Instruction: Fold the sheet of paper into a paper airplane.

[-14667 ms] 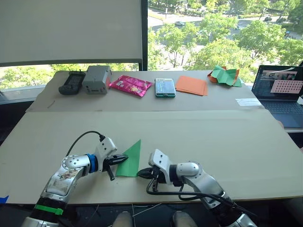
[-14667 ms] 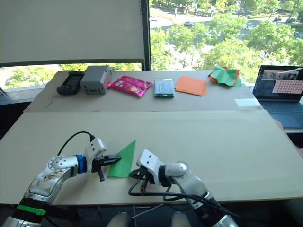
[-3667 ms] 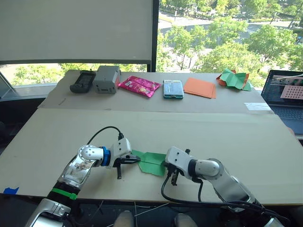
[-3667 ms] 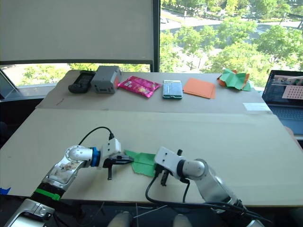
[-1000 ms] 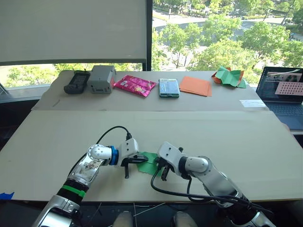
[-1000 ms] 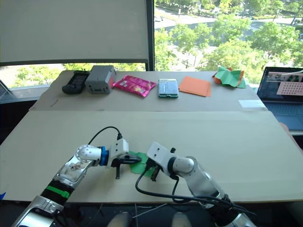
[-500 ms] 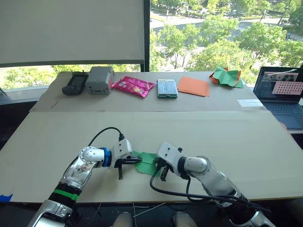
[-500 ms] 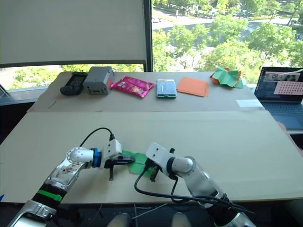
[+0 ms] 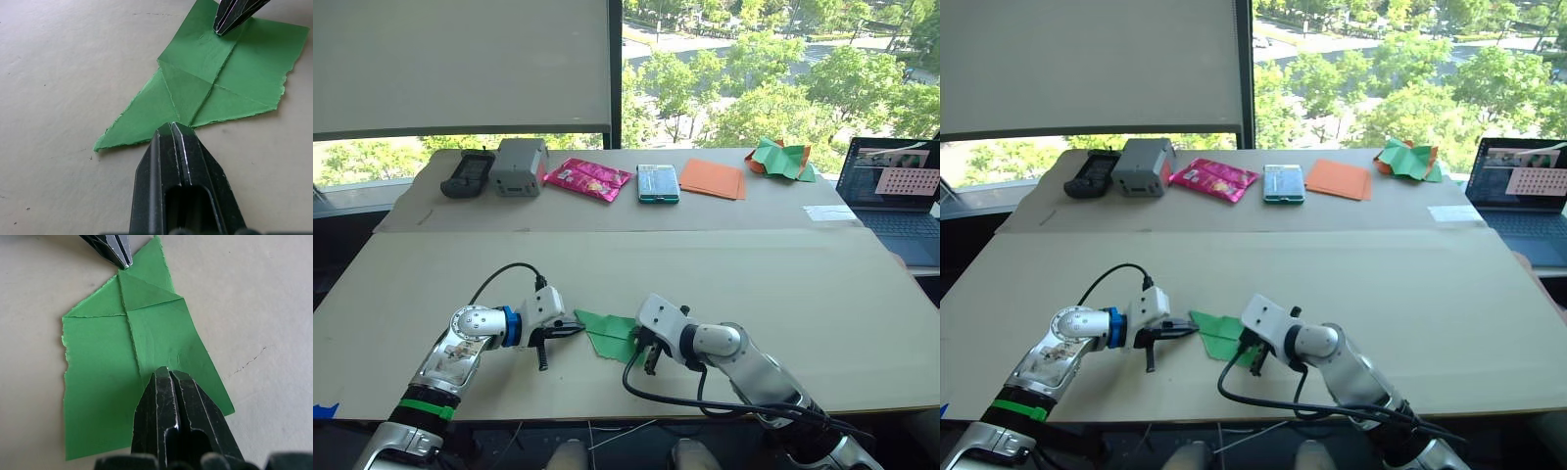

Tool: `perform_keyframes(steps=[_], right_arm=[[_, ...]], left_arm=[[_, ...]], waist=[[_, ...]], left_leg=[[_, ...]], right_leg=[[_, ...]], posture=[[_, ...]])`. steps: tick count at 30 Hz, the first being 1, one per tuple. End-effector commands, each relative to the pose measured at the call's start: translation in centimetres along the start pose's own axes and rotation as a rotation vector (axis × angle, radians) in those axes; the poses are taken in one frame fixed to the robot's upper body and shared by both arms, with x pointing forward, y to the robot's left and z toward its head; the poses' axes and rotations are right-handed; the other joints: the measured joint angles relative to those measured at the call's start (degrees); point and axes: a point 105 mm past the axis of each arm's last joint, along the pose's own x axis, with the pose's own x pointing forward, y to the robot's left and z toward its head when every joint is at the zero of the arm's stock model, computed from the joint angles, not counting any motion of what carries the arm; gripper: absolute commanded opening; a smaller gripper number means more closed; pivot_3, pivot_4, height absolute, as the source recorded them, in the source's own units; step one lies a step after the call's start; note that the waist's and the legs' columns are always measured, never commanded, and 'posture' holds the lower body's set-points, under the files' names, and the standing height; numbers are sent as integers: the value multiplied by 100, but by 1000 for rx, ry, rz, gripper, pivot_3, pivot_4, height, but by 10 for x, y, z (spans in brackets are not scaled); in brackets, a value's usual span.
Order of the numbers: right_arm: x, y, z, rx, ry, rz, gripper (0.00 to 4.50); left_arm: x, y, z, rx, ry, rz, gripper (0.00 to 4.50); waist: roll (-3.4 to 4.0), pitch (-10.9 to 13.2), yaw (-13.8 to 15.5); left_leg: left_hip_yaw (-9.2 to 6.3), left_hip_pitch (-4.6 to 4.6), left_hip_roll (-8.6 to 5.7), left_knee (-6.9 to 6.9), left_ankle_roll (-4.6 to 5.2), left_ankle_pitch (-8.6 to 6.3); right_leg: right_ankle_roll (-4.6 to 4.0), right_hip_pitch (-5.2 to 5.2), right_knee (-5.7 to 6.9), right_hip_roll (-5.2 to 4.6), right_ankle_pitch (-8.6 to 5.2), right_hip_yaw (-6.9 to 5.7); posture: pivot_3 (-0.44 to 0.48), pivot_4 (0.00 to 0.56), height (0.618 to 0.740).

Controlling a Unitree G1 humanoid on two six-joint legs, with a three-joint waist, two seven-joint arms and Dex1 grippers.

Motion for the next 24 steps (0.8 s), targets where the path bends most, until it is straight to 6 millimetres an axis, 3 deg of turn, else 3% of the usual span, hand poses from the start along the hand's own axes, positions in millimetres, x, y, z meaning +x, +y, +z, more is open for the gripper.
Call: perform_keyframes(steps=[1,6,10,13,19,23,24], right_arm=[[3,4,-21,38,91,16,11],[-3,-1,-9,29,45,0,11],[-11,-8,8,34,-23,-15,11],[-18,-13,23,31,-79,-30,816],[-42,-26,54,85,-201,-67,2905],[-57,-36,57,127,-230,-96,4290],[-60,-39,56,139,-230,-107,4455]], left_arm=[[-7,-2,-25,-75,101,8,0],[-22,11,6,-80,21,56,0],[-34,6,26,-91,-33,60,0],[-38,-1,41,-129,-101,64,0],[-44,-6,50,-191,-156,93,0],[-48,-5,58,-207,-198,110,0],[-50,-4,60,-213,-209,119,0]], waist=[[1,0,-2],[-16,20,-8],[-17,57,10],[-32,69,53],[-38,86,46],[-47,92,50],[-47,94,48]], left_leg=[[0,0,0,0,0,0],[0,-7,0,-2,-1,0],[1,-37,-1,-5,0,0],[2,-65,-1,-4,2,2],[1,-79,-1,-4,3,2],[-2,-76,-1,-4,2,2],[-1,-77,-1,-4,3,2]], right_leg=[[0,-1,0,0,0,0],[0,-14,0,-2,0,-1],[0,-44,-1,-2,0,-1],[0,-63,1,2,2,-2],[0,-73,2,5,2,-1],[0,-71,-1,6,2,-1],[-1,-72,-2,6,2,-1]], posture=[[0,150,706],[0,150,706],[0,150,706],[0,150,706],[0,150,706],[0,150,706],[0,150,706]])
